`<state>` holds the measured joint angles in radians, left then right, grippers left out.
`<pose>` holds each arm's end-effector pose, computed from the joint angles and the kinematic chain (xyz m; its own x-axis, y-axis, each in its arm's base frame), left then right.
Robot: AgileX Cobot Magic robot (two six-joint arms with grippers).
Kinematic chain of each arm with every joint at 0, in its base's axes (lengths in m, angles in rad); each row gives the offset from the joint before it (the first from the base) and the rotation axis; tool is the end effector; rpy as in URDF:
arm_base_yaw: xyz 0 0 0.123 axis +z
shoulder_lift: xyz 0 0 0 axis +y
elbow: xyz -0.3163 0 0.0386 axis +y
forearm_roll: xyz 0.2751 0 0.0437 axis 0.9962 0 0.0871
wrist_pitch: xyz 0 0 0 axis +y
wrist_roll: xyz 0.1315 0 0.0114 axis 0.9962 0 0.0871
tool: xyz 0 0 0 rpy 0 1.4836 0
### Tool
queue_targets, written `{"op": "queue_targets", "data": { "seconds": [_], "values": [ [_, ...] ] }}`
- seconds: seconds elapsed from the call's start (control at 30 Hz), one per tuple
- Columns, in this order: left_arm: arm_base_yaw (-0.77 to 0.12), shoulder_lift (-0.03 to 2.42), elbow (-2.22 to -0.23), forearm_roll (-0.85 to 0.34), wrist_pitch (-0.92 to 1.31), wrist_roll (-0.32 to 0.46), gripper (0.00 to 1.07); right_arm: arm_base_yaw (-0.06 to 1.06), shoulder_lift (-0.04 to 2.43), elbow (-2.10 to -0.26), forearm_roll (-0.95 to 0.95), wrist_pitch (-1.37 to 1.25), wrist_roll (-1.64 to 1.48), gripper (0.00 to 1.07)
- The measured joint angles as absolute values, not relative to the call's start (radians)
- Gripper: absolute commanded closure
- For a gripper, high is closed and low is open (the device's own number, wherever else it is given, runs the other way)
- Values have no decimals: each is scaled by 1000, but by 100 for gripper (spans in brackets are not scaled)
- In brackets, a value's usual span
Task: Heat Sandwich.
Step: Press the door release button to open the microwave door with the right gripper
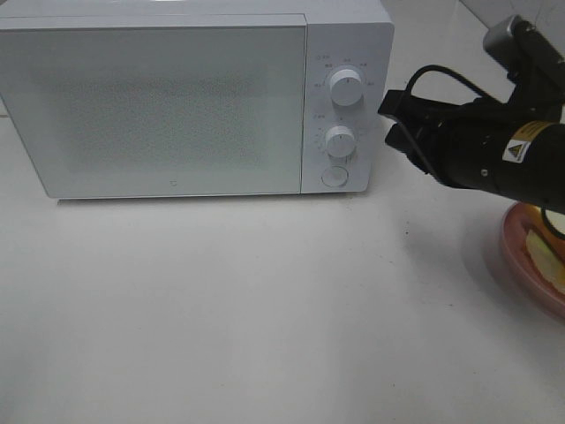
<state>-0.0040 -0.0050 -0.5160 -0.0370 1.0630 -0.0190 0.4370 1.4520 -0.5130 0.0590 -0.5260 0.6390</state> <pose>0.0188 -0.0043 0.2768 -0.4399 -0.0352 -0.8973 0.0168 0.9987 -0.0474 0.2948 0.1334 0.2030 -0.4773 0.4793 -0.7365 -0.1217 0.7940 0.5956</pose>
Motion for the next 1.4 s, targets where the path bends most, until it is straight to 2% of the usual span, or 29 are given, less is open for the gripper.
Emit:
{"op": "queue_targets", "data": {
  "seconds": [0.67,1.4],
  "values": [
    [-4,-5,-516,-37,1063,-19,39,468,1879,-516,56,-926,853,107],
    [-4,-5,-516,-37,1063,-19,39,468,2110,-733,13,-950,886,106]
  ]
}}
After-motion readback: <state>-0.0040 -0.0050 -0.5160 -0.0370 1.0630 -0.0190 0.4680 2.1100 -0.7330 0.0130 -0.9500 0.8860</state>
